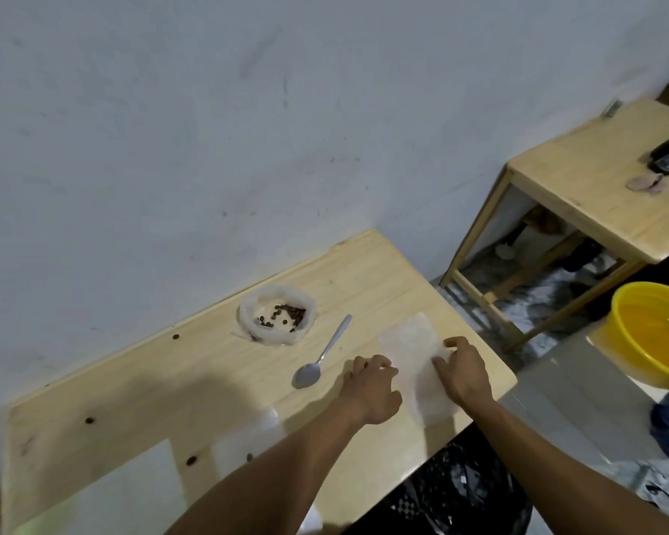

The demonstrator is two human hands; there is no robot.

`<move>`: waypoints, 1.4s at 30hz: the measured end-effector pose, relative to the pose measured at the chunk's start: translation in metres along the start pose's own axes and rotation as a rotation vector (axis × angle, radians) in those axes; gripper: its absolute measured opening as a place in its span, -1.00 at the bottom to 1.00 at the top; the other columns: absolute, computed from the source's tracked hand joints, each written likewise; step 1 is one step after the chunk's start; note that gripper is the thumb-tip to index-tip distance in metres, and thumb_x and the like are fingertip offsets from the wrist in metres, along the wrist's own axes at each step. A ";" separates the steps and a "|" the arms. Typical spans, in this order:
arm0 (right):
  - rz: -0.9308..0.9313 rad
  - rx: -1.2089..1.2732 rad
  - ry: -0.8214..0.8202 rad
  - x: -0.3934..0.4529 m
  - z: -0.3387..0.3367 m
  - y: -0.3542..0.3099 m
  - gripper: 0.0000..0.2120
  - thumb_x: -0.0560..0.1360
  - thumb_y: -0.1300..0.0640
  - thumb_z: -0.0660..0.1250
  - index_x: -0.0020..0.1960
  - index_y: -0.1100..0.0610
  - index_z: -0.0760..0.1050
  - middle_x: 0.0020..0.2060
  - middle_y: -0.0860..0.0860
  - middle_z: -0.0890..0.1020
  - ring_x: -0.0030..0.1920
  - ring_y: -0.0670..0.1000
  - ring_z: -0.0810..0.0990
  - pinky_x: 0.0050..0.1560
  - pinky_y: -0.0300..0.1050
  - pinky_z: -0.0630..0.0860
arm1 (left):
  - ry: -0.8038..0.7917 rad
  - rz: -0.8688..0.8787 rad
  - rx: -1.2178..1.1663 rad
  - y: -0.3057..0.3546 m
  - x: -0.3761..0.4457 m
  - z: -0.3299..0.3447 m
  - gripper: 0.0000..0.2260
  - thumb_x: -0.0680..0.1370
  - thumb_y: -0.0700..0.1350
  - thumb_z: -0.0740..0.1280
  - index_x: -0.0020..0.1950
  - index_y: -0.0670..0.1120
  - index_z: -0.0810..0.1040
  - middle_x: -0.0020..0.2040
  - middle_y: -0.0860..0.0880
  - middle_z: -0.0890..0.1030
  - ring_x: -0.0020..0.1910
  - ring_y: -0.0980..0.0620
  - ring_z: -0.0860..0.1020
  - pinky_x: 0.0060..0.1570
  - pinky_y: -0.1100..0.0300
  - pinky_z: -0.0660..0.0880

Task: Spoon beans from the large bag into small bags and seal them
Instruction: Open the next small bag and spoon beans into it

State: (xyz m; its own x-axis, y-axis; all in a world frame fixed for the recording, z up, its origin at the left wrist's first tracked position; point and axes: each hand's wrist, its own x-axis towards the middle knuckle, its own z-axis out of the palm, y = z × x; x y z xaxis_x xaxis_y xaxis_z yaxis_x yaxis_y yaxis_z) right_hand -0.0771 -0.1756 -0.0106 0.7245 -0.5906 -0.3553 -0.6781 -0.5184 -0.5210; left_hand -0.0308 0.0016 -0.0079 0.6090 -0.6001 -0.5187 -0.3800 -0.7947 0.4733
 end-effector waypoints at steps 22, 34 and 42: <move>-0.578 0.484 -0.119 -0.027 -0.014 -0.080 -0.78 0.49 0.40 0.24 -0.11 0.09 0.49 -0.19 -0.06 0.61 -0.09 0.02 0.59 -0.06 -0.06 0.50 | 0.356 -0.254 -1.766 -0.016 -0.030 -0.089 -0.63 0.58 0.10 0.34 0.16 -0.20 0.51 0.12 -0.14 0.61 0.07 -0.17 0.65 0.04 -0.06 0.63; -0.747 0.592 -0.450 -0.056 -0.004 -0.174 -0.75 0.49 0.38 0.17 -0.06 0.16 0.59 0.03 -0.05 0.69 0.12 -0.09 0.60 0.04 -0.24 0.49 | 0.621 -0.112 -1.708 -0.041 -0.092 -0.136 -0.96 0.59 -0.22 0.35 0.01 -0.18 0.54 0.06 -0.28 0.66 -0.06 -0.04 0.68 -0.01 0.05 0.63; -0.721 0.588 -0.556 -0.068 0.006 -0.206 -0.89 0.54 0.11 0.40 0.01 0.14 0.57 -0.05 -0.02 0.69 -0.03 -0.07 0.65 -0.10 -0.29 0.53 | 0.735 -0.055 -1.682 -0.061 -0.107 -0.141 -0.84 0.50 -0.18 0.47 0.01 -0.20 0.58 -0.05 -0.12 0.68 -0.05 -0.06 0.69 0.12 -0.07 0.61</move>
State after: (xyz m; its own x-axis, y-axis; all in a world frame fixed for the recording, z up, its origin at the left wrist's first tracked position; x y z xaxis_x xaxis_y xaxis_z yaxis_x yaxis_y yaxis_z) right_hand 0.0137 -0.0251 0.1164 0.9838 0.1742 -0.0412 -0.0119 -0.1659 -0.9861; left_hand 0.0252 0.1274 0.1191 0.9168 -0.0556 -0.3954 0.3844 0.3903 0.8366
